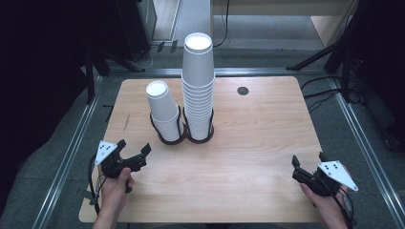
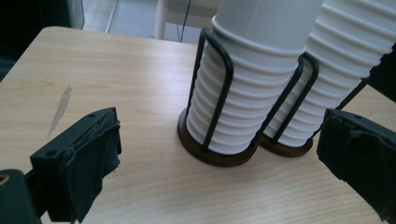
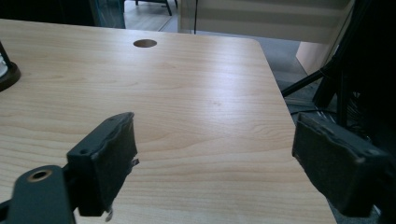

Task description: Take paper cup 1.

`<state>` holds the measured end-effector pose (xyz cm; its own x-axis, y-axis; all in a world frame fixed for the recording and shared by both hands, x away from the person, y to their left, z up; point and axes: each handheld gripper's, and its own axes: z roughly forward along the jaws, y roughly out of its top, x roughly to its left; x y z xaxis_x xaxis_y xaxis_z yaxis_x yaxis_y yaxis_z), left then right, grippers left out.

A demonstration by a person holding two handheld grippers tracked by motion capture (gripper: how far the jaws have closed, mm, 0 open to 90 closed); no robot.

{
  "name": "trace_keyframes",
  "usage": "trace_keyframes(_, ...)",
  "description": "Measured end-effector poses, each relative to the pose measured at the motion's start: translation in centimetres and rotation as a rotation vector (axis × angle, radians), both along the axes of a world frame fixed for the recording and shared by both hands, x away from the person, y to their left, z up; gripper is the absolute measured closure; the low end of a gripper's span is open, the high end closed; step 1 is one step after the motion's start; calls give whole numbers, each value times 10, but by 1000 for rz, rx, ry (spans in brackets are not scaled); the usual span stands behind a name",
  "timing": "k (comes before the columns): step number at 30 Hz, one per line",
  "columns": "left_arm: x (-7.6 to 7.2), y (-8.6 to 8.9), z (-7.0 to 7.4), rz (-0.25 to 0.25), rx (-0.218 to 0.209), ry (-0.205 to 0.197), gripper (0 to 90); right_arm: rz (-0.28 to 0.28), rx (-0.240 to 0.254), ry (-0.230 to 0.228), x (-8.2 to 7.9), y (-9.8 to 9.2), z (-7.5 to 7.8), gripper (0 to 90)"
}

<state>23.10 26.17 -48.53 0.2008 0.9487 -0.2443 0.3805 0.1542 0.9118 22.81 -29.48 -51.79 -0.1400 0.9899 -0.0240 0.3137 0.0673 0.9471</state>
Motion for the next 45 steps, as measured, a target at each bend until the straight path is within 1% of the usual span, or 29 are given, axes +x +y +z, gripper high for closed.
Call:
trace_keyframes(1,2,-4,3,-9,2,-4,0,-3,-3,-2,1,1,3,109)
trace_keyframes(6,7,-12,6,-22,4,-10,0,5,0,-1,3,3,9,98)
trace_keyframes(8,9,-16,9,-29,4,-16,0,21,10,-3,5,4,14,82)
trace_keyframes(9,10,-18,10,-34,6,-18,0,36,31,-8,6,5,19,71)
trace_keyframes(11,14,-25,13,-46,1,-26,0,44,34,-13,9,7,24,66)
trace_keyframes(12,14,-25,13,-46,1,-26,0,44,34,-13,9,7,24,66)
trace_keyframes(13,16,-31,15,-59,6,-31,0,46,41,-21,11,9,30,64)
trace_keyframes(14,17,-33,16,-65,13,-34,0,45,39,-23,12,10,32,64)
trace_keyframes(15,17,-33,16,-65,13,-34,0,51,40,-24,14,12,34,64)
trace_keyframes(19,20,-44,20,-80,15,-47,0,55,44,-30,18,17,39,64)
trace_keyframes(21,24,-51,23,-92,8,-53,0,55,54,-21,20,19,41,63)
trace_keyframes(24,27,-56,25,-99,7,-57,0,56,43,-22,22,22,43,59)
trace_keyframes(25,29,-61,27,-108,9,-62,0,62,43,-23,24,25,47,55)
trace_keyframes(27,31,-63,28,-110,10,-65,0,66,40,-26,25,26,48,54)
trace_keyframes(29,33,-67,30,-115,14,-72,0,79,46,-29,27,30,53,51)
trace_keyframes(30,34,-70,31,-123,14,-80,0,83,45,-32,28,32,54,51)
trace_keyframes(33,34,-75,31,-136,14,-82,0,90,56,-32,29,36,58,50)
trace_keyframes(36,34,-79,31,-141,24,-87,0,94,62,-33,31,40,61,50)
trace_keyframes(37,35,-82,31,-151,30,-90,0,97,69,-37,33,44,64,50)
trace_keyframes(43,39,-89,32,-172,30,-99,0,111,77,-45,36,54,71,50)
trace_keyframes(44,41,-91,33,-180,31,-102,0,118,71,-45,38,58,74,50)
trace_keyframes(45,41,-91,33,-180,31,-102,0,118,71,-45,38,58,74,50)
